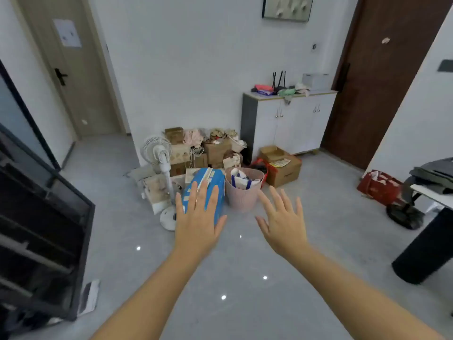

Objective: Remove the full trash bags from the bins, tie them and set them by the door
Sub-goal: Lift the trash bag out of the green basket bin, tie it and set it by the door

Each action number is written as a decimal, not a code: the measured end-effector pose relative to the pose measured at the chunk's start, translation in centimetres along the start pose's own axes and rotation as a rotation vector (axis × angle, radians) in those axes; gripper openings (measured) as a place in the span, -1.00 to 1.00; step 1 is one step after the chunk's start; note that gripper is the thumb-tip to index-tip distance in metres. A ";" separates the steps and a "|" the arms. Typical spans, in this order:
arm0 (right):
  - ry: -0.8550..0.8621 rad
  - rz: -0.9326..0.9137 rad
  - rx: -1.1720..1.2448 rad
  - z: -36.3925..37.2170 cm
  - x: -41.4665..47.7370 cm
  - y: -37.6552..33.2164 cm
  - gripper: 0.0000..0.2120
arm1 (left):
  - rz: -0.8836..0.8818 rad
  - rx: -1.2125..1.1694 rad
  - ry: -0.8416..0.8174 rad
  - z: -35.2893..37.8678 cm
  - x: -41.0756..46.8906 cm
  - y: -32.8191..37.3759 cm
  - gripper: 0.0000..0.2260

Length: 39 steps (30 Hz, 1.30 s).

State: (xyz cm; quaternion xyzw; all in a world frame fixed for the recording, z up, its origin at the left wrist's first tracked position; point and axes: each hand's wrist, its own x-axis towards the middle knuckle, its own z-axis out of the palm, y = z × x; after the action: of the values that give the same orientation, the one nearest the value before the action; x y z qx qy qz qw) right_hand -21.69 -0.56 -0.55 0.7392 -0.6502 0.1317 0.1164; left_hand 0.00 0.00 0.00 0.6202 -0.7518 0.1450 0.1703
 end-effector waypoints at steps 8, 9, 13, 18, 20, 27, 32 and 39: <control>-0.272 -0.101 0.057 7.1 -5.8 -9.3 -0.44 | -0.179 0.020 -0.194 4.4 -11.6 -6.6 -0.41; -0.283 -0.129 0.059 7.6 -6.3 -10.9 -0.44 | -0.197 0.015 -0.221 4.5 -12.8 -7.9 -0.41; -0.348 -0.179 0.083 8.6 -7.8 -18.4 -0.46 | -0.250 -0.014 -0.308 4.7 -17.8 -14.0 -0.44; -0.418 -0.225 0.109 10.1 -10.0 -28.9 -0.41 | -0.280 -0.022 -0.342 3.6 -23.3 -23.1 -0.46; -0.460 -0.260 0.134 10.7 -11.1 -32.8 -0.36 | -0.283 -0.012 -0.346 3.4 -25.5 -26.4 -0.47; -0.554 -0.331 0.149 12.8 -13.0 -42.5 -0.29 | -0.339 0.010 -0.400 3.8 -30.7 -35.7 -0.45; -0.625 -0.386 0.122 15.6 -10.8 -47.9 -0.46 | -0.431 0.015 -0.431 5.1 -32.2 -41.3 -0.51; -0.724 -0.526 0.111 19.8 -8.0 -58.7 -0.45 | -0.608 0.003 -0.496 7.5 -35.9 -50.8 -0.49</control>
State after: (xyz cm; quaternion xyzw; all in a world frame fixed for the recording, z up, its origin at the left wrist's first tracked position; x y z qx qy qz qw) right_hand 36.45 7.59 -21.98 0.8829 -0.4311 -0.1346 -0.1287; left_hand 55.52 18.86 -22.07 0.8312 -0.5517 -0.0655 0.0177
